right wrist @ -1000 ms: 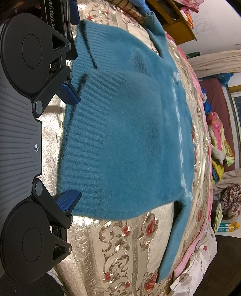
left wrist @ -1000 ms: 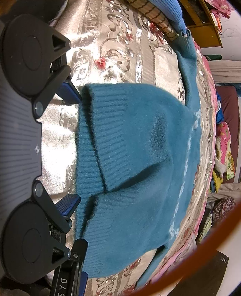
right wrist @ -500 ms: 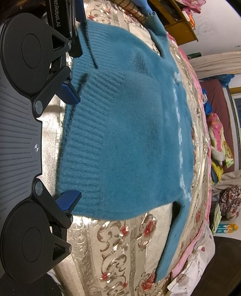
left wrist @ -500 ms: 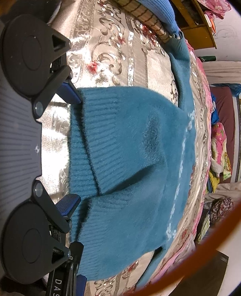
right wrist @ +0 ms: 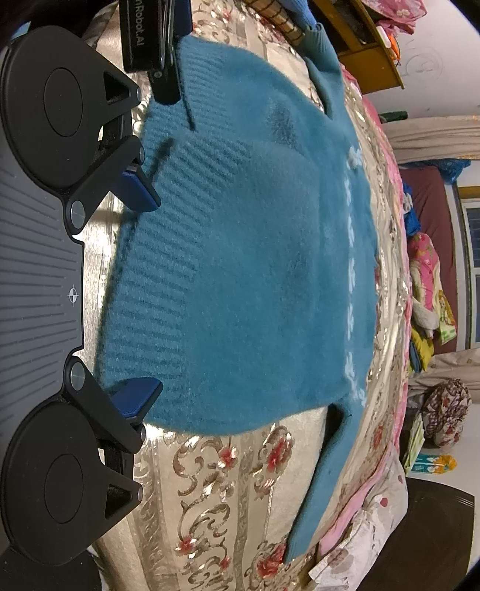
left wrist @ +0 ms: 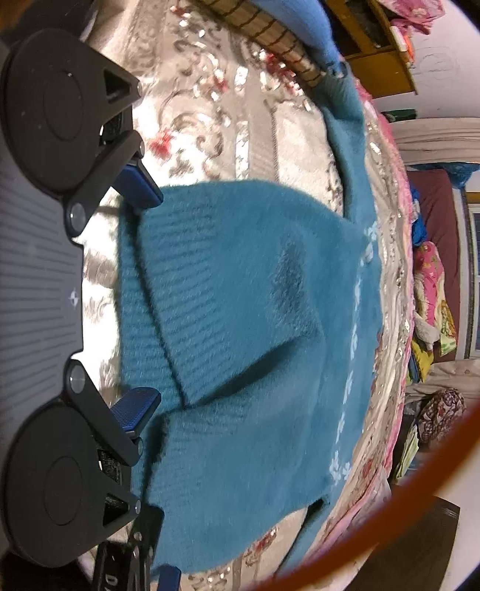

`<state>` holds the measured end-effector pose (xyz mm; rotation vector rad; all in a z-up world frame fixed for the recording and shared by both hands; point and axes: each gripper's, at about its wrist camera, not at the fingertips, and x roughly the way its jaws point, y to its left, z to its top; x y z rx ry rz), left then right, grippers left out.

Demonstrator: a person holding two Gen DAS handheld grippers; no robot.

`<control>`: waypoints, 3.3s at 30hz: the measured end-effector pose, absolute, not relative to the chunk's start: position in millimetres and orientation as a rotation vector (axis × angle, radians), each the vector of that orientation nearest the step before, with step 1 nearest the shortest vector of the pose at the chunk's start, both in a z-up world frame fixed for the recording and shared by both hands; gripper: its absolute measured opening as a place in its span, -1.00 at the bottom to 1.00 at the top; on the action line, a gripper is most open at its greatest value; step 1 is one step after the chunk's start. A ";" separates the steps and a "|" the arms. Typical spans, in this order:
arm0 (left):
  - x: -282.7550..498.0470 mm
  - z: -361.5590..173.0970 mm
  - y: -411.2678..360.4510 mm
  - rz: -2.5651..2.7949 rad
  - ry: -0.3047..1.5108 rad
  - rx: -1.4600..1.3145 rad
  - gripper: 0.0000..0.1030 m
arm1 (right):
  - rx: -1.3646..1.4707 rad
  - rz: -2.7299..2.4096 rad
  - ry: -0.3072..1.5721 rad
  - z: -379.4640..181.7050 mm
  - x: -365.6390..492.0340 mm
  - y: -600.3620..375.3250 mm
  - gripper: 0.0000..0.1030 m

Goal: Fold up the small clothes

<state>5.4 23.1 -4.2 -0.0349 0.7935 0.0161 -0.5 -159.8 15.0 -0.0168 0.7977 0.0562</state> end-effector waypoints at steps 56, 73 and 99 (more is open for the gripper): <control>4.9 6.0 138.7 0.286 0.803 -0.241 1.00 | -0.043 -0.051 0.874 31.7 -20.8 -226.3 0.72; -8.1 38.3 118.0 0.192 0.704 -0.102 0.99 | 0.138 0.149 0.942 27.9 39.4 -203.8 -0.08; 103.8 12.1 -11.7 -0.105 0.827 0.072 0.99 | 0.152 0.196 0.887 25.3 84.5 -199.7 -0.11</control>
